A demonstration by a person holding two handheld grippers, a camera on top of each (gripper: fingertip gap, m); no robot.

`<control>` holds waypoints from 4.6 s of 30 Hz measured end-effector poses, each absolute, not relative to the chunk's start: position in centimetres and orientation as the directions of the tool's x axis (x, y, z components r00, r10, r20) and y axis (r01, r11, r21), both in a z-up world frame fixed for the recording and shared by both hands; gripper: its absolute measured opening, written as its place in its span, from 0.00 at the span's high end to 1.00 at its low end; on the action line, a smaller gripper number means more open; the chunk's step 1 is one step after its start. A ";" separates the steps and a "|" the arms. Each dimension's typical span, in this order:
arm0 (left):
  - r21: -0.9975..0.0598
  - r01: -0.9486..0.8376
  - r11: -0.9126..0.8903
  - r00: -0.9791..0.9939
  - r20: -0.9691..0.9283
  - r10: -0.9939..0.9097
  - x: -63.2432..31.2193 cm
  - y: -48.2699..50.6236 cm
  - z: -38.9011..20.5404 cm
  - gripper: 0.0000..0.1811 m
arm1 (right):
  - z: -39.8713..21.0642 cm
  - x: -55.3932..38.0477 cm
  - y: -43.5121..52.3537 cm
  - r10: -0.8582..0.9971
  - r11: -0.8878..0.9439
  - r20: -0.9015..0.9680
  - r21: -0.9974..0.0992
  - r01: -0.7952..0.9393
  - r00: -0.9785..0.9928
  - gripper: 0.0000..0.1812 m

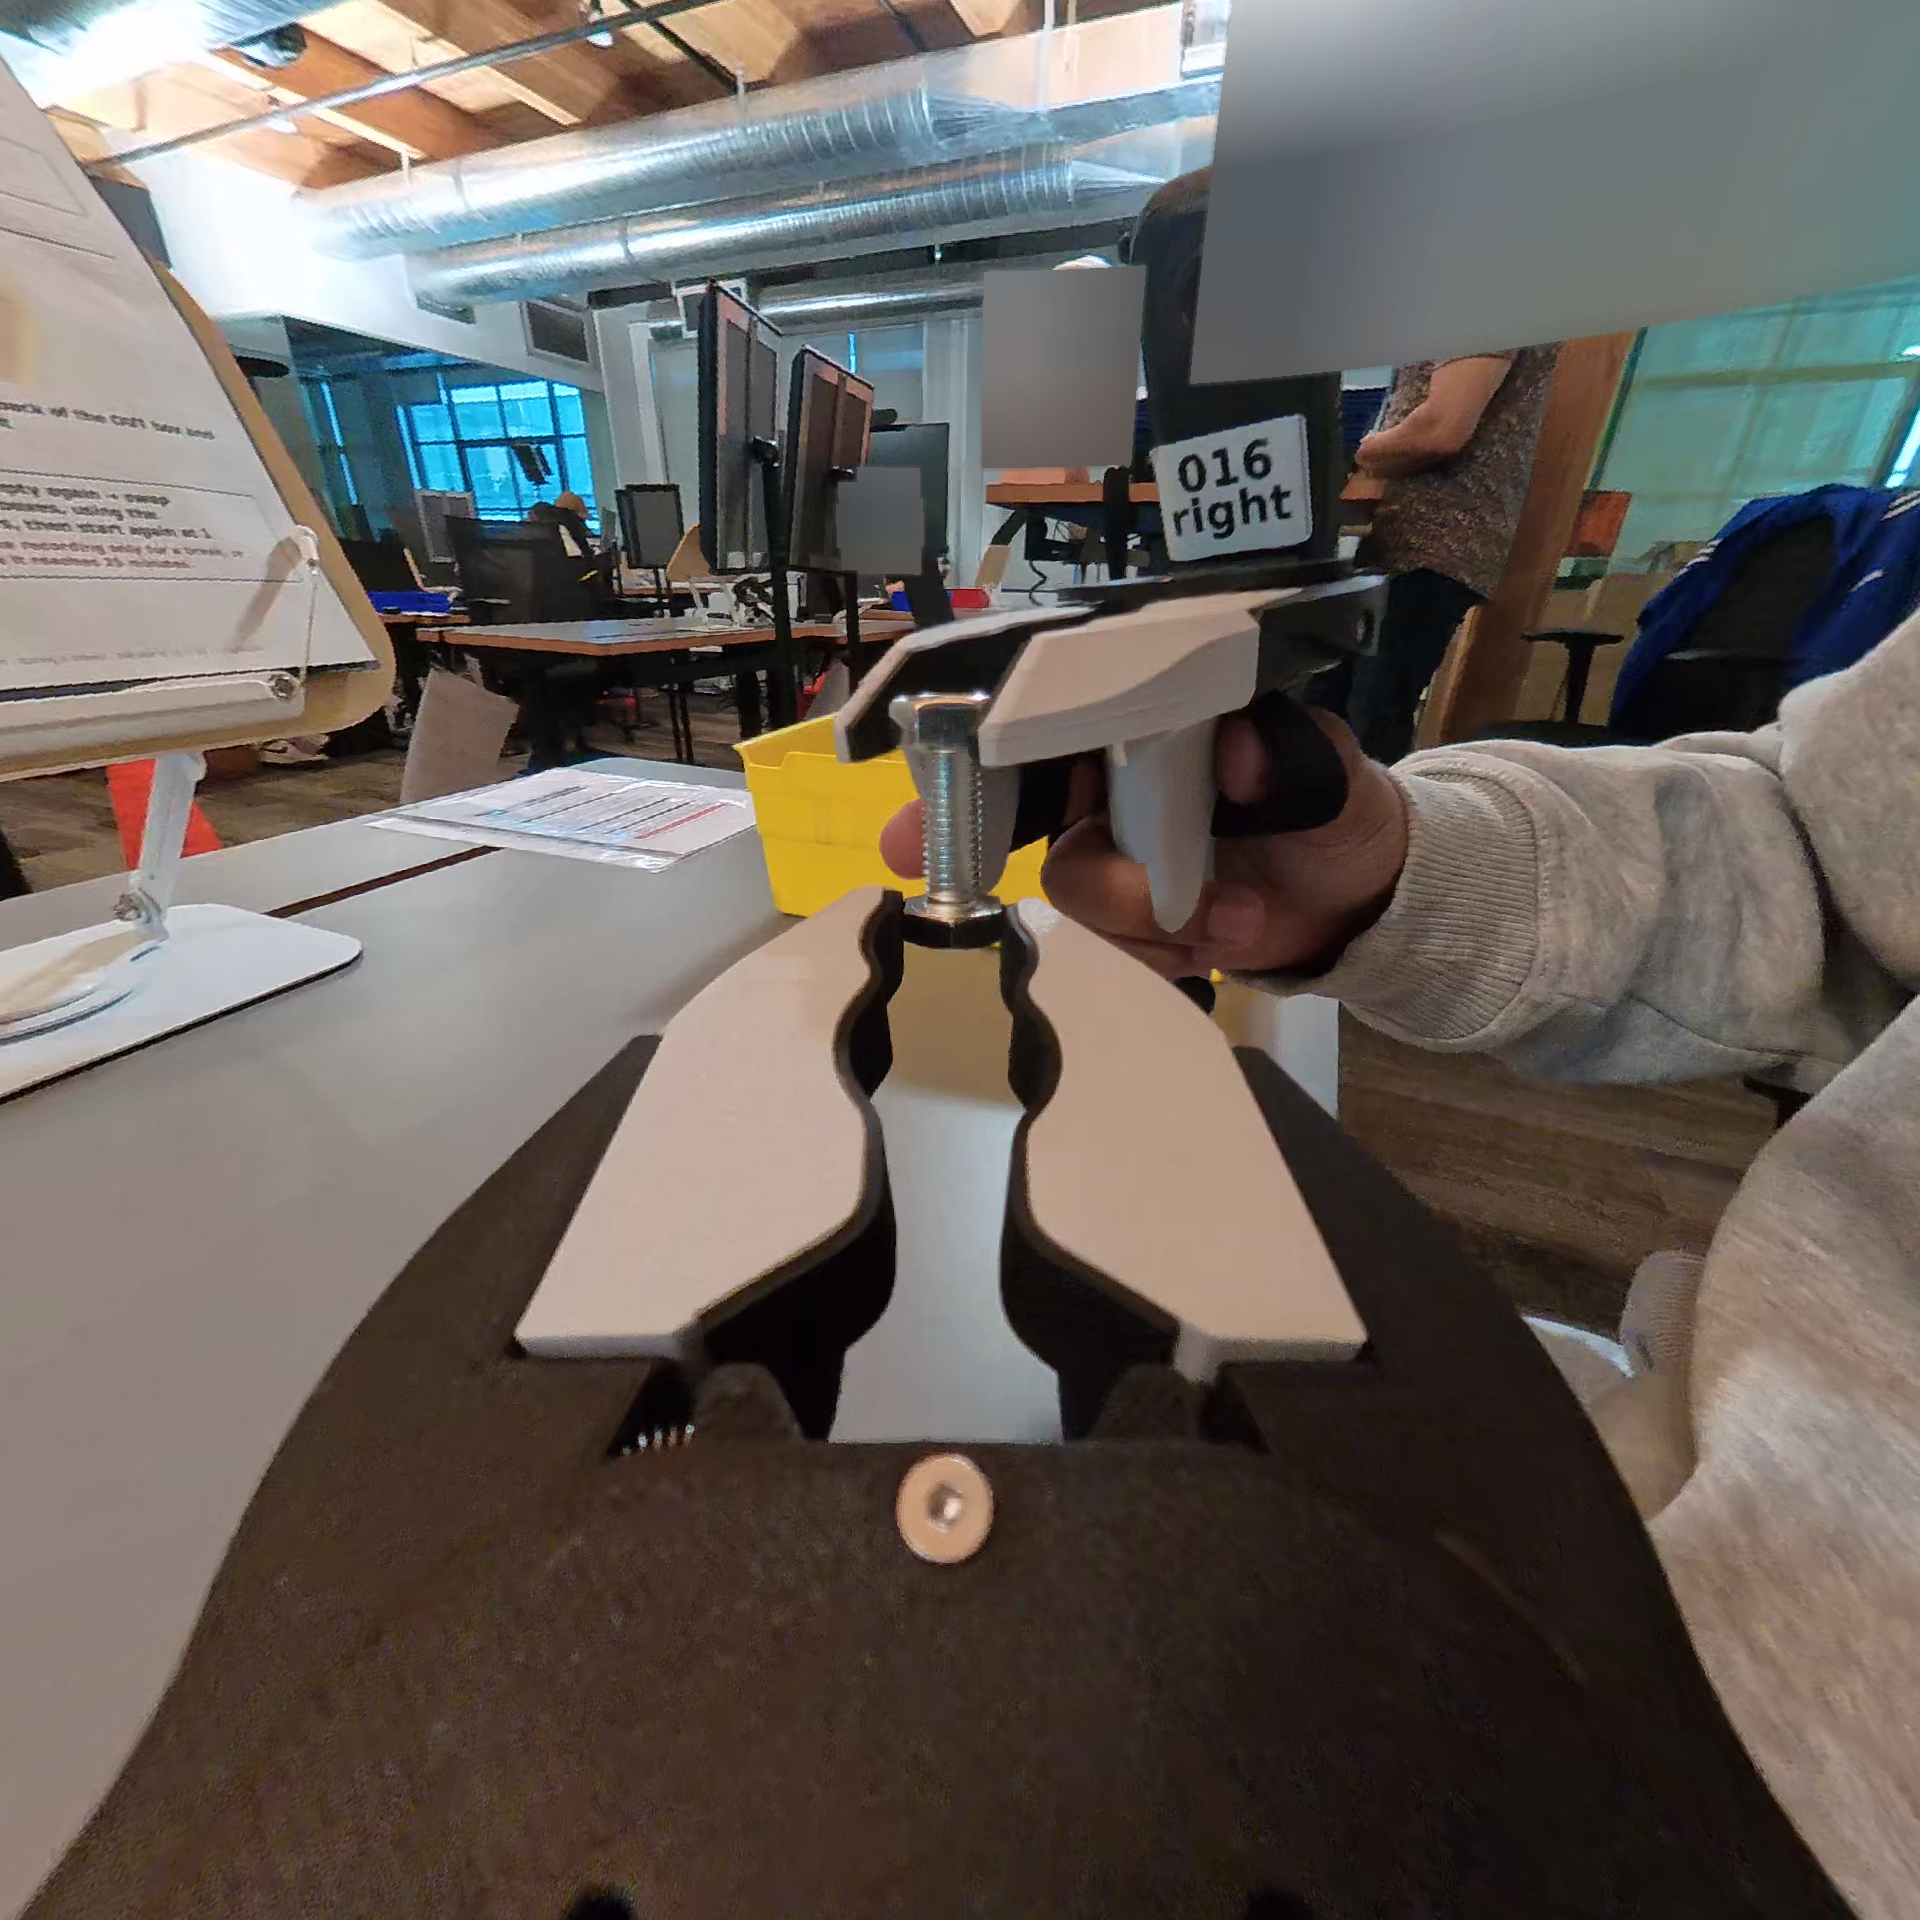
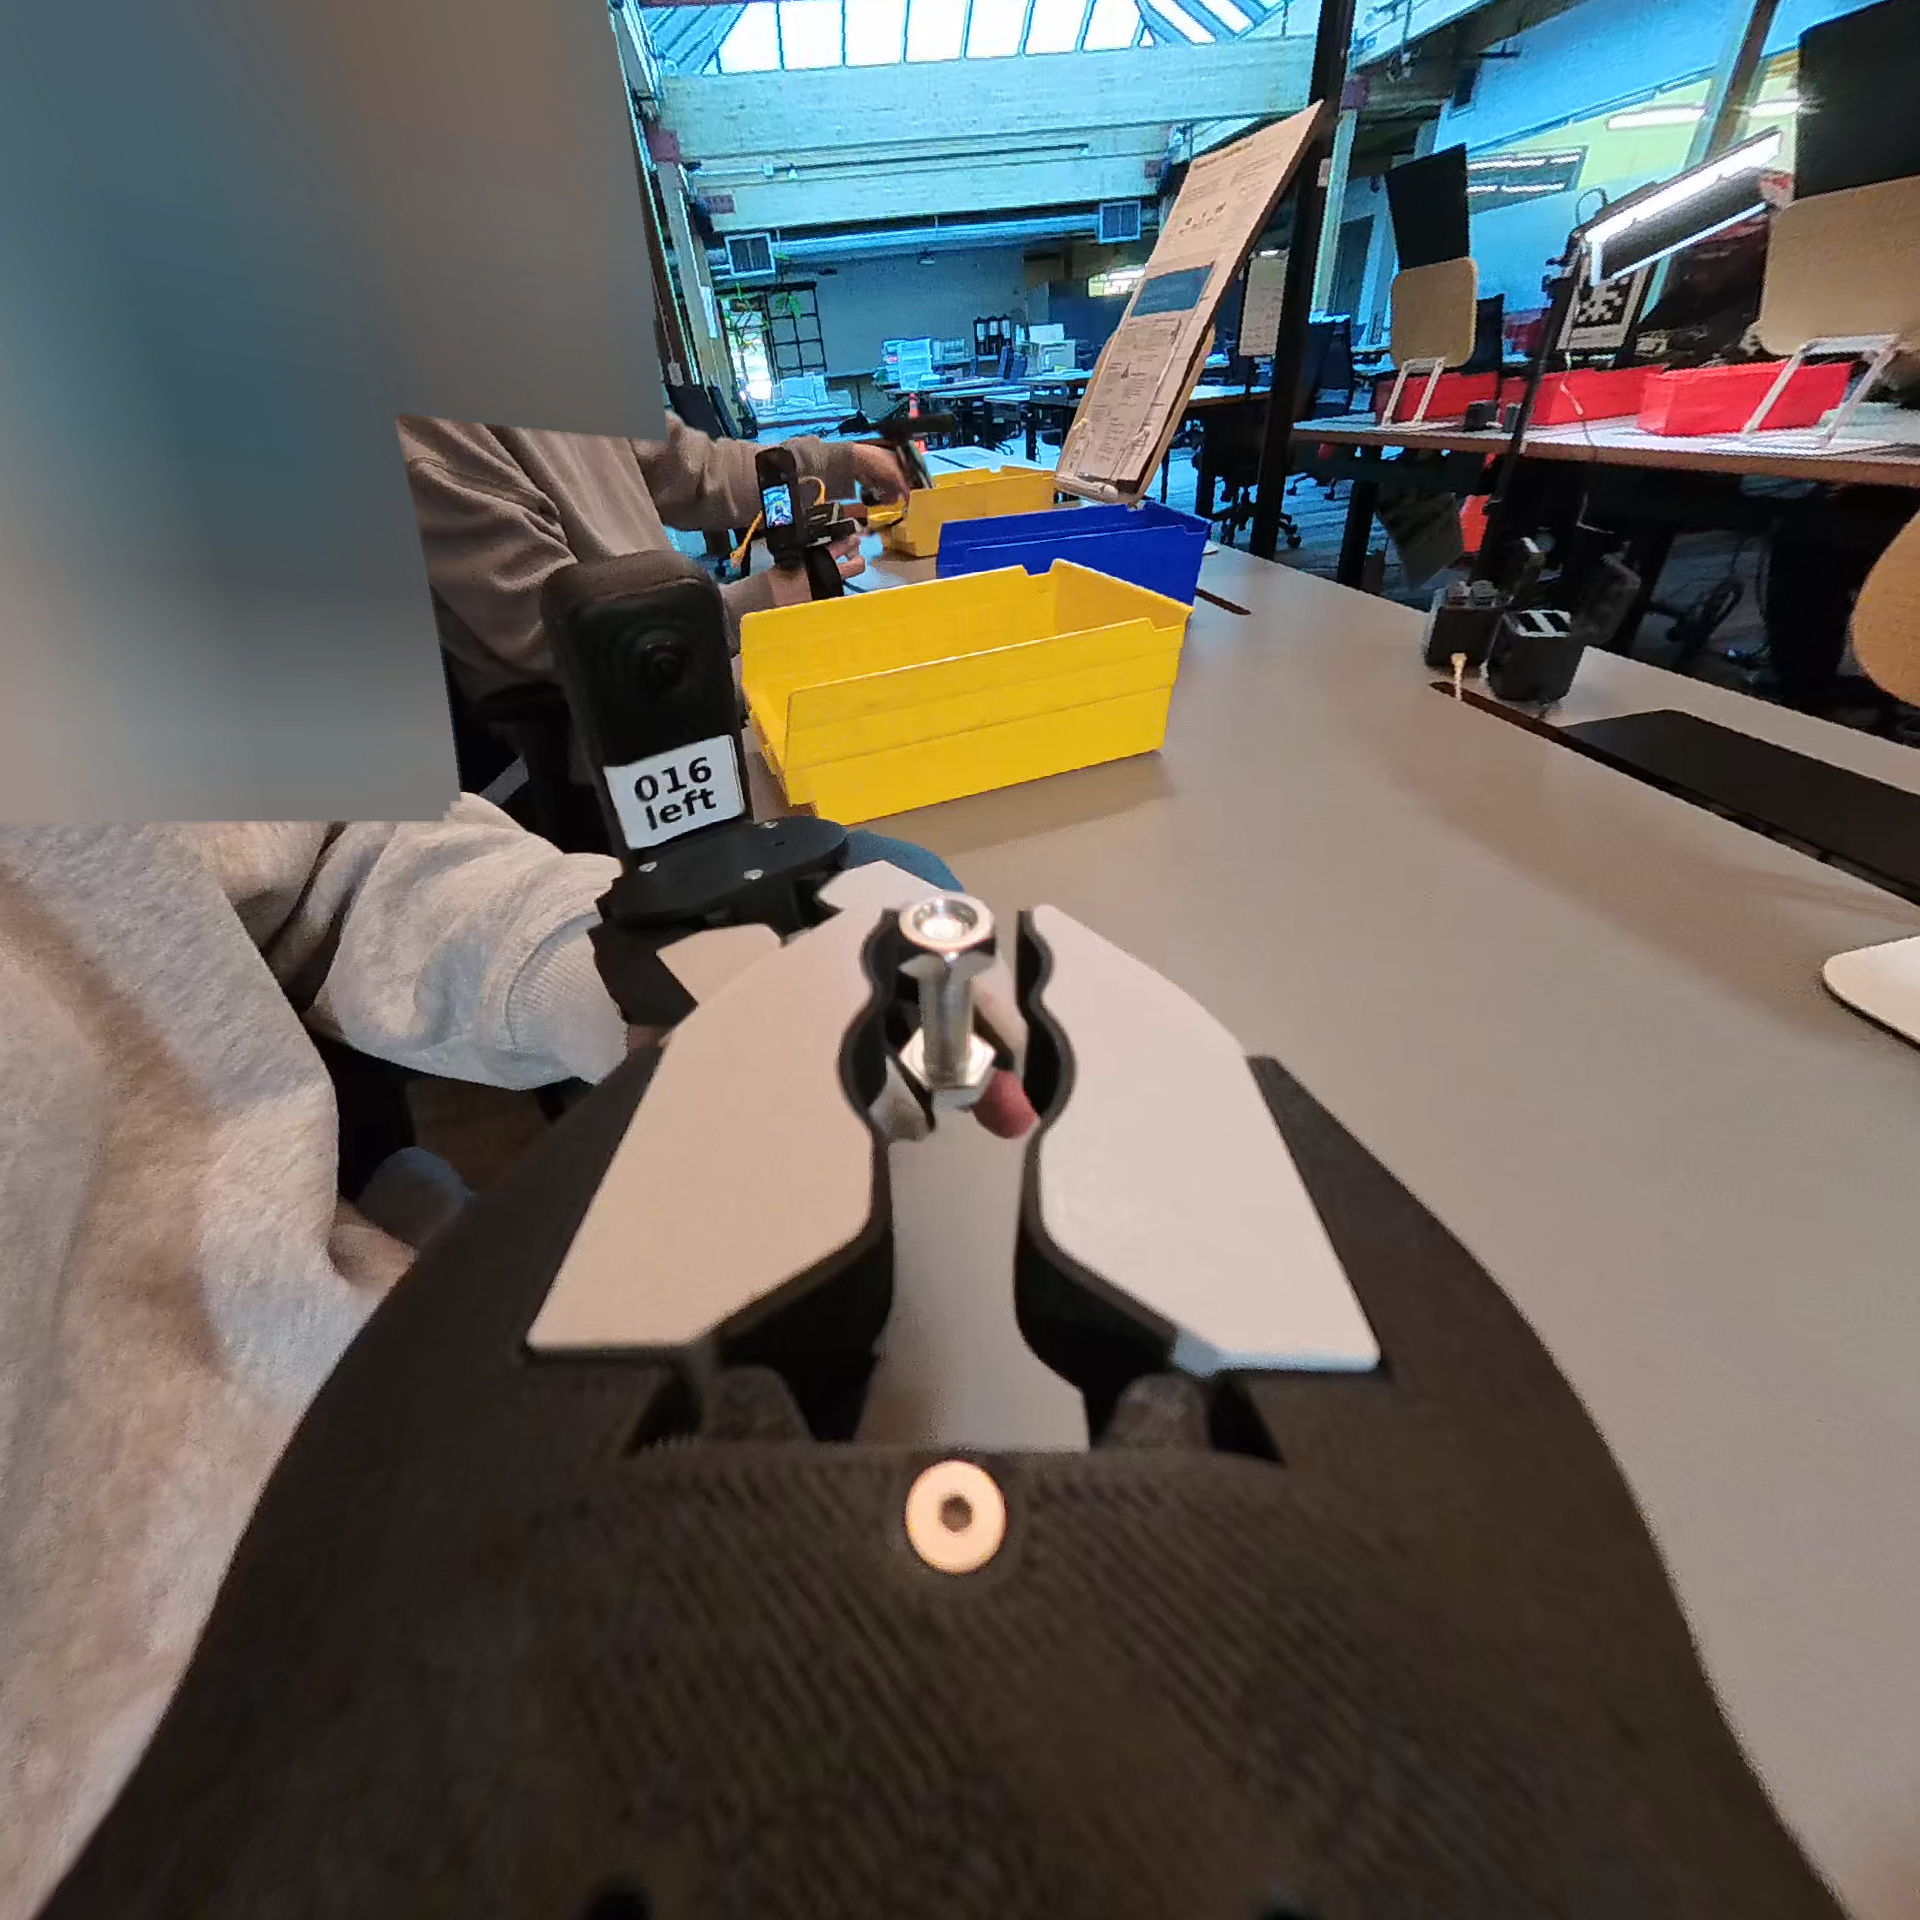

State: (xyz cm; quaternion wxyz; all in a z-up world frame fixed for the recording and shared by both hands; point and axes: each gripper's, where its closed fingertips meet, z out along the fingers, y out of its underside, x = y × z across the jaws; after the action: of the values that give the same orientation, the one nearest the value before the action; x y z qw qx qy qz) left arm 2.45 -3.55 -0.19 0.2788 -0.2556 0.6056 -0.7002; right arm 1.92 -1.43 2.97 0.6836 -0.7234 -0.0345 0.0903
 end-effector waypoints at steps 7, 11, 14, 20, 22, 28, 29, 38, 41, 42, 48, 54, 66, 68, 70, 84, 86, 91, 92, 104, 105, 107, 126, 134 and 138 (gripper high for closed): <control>-0.987 0.061 -0.149 -0.721 0.059 -0.690 2.6 -3.3 -0.2 0.90 | 1.7 3.9 -3.2 0.132 -0.012 -0.138 -0.990 -0.138 0.982 0.87; -0.986 0.030 -0.167 -0.733 0.091 -0.674 2.8 -3.3 -0.7 0.90 | 2.6 3.6 -3.4 0.143 0.055 -0.113 -0.991 -0.122 0.983 0.84; -0.969 -0.028 -0.244 -0.761 0.179 -0.623 2.8 -3.7 -0.8 0.90 | 3.1 3.0 -3.0 0.129 0.082 -0.073 -0.993 -0.084 0.989 0.82; -0.964 -0.066 -0.258 -0.771 0.213 -0.600 3.1 -4.1 -1.4 0.90 | 2.9 3.4 -2.5 0.061 0.054 -0.066 -0.996 -0.070 0.996 0.84; -0.964 -0.059 -0.258 -0.770 0.208 -0.603 3.1 -4.0 -1.2 0.90 | 2.7 3.5 -2.5 0.068 0.054 -0.071 -0.996 -0.074 0.995 0.83; -0.964 -0.052 -0.260 -0.763 0.206 -0.612 3.2 -3.5 -1.1 0.90 | 2.2 5.0 -2.8 0.028 0.048 -0.120 -0.991 -0.121 0.992 0.86; -0.964 -0.050 -0.261 -0.764 0.206 -0.612 3.2 -3.5 -1.1 0.90 | 2.0 5.3 -2.9 0.019 0.046 -0.119 -0.992 -0.120 0.993 0.87; -0.968 -0.044 -0.247 -0.769 0.190 -0.610 2.9 -3.8 -1.1 0.90 | 2.4 3.3 -2.4 0.080 0.040 -0.087 -0.995 -0.090 0.993 0.83; -0.968 -0.038 -0.246 -0.770 0.186 -0.611 2.9 -3.8 -1.0 0.90 | 2.4 3.6 -2.7 0.057 0.049 -0.053 -0.997 -0.056 0.997 0.86; -0.967 -0.039 -0.251 -0.770 0.190 -0.609 2.9 -3.8 -0.9 0.90 | 2.6 3.8 -2.9 0.052 0.062 -0.045 -0.997 -0.049 0.998 0.89; -0.968 -0.042 -0.249 -0.772 0.189 -0.607 2.8 -3.8 -1.0 0.90 | 2.9 3.3 -3.0 0.075 0.084 -0.050 -0.995 -0.056 0.996 0.89; -0.970 -0.038 -0.239 -0.775 0.180 -0.606 2.8 -4.0 -1.0 0.90 | 2.3 3.1 -2.6 0.064 0.055 -0.032 -0.998 -0.036 0.997 0.89; -0.972 -0.033 -0.234 -0.781 0.171 -0.600 2.6 -4.0 -1.0 0.90 | 2.6 2.9 -2.7 0.085 0.079 -0.059 -0.995 -0.066 0.995 0.89; -0.971 -0.024 -0.237 -0.785 0.165 -0.597 2.5 -4.1 -0.8 0.90 | 2.5 2.7 -2.7 0.096 0.074 -0.059 -0.995 -0.066 0.994 0.89; -0.971 -0.023 -0.238 -0.789 0.163 -0.593 2.4 -4.1 -0.8 0.90 | 2.6 2.6 -2.8 0.110 0.078 -0.062 -0.994 -0.071 0.992 0.90; -0.971 -0.022 -0.239 -0.785 0.165 -0.597 2.5 -4.0 -0.8 0.90 | 2.9 2.3 -2.8 0.134 0.098 -0.096 -0.989 -0.109 0.986 0.85; -0.971 -0.023 -0.238 -0.783 0.166 -0.599 2.5 -4.0 -0.8 0.90 | 2.7 2.1 -2.5 0.122 0.083 -0.094 -0.991 -0.105 0.988 0.84; -0.973 -0.028 -0.229 -0.788 0.162 -0.593 2.4 -4.3 -1.0 0.90 | 2.5 2.4 -2.4 0.079 0.070 -0.100 -0.992 -0.105 0.992 0.89; -0.973 -0.030 -0.229 -0.791 0.163 -0.590 2.4 -4.3 -1.0 0.90 | 2.5 2.4 -2.5 0.084 0.070 -0.103 -0.992 -0.109 0.991 0.90; -0.959 -0.085 -0.270 -0.872 0.203 -0.446 0.7 -5.5 -0.5 0.90 | 3.0 0.9 -3.4 0.314 0.053 -0.184 -0.976 -0.211 0.931 0.90; -0.956 -0.095 -0.277 -0.880 0.211 -0.426 0.5 -5.6 -0.4 0.90 | 3.1 0.7 -3.6 0.336 0.051 -0.190 -0.974 -0.219 0.923 0.90; -0.952 -0.112 -0.284 -0.895 0.221 -0.388 0.1 -5.8 -0.3 0.90 | 3.2 0.3 -3.8 0.375 0.044 -0.193 -0.973 -0.226 0.907 0.90; -0.956 -0.163 -0.245 -0.906 0.244 -0.347 0.0 -5.9 -0.9 0.90 | 2.6 0.1 -4.1 0.388 -0.052 -0.098 -0.995 -0.084 0.916 0.90; -0.931 -0.269 -0.247 -0.941 0.308 -0.136 -2.4 -6.9 -0.6 0.90 | 2.6 -1.9 -5.2 0.532 -0.111 -0.120 -0.991 -0.071 0.838 0.90; -0.883 -0.398 -0.249 -0.915 0.403 0.034 -3.7 -7.1 -0.4 0.90 | 2.6 -2.8 -5.8 0.591 -0.139 -0.144 -0.987 -0.075 0.793 0.90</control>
State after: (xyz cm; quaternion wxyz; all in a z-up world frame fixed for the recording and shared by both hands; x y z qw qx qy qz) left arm -3.73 -7.12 -0.38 -0.1395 -0.1524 0.5968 -0.7753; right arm -2.76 -5.78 2.59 0.6300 -0.7069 -0.1826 0.2645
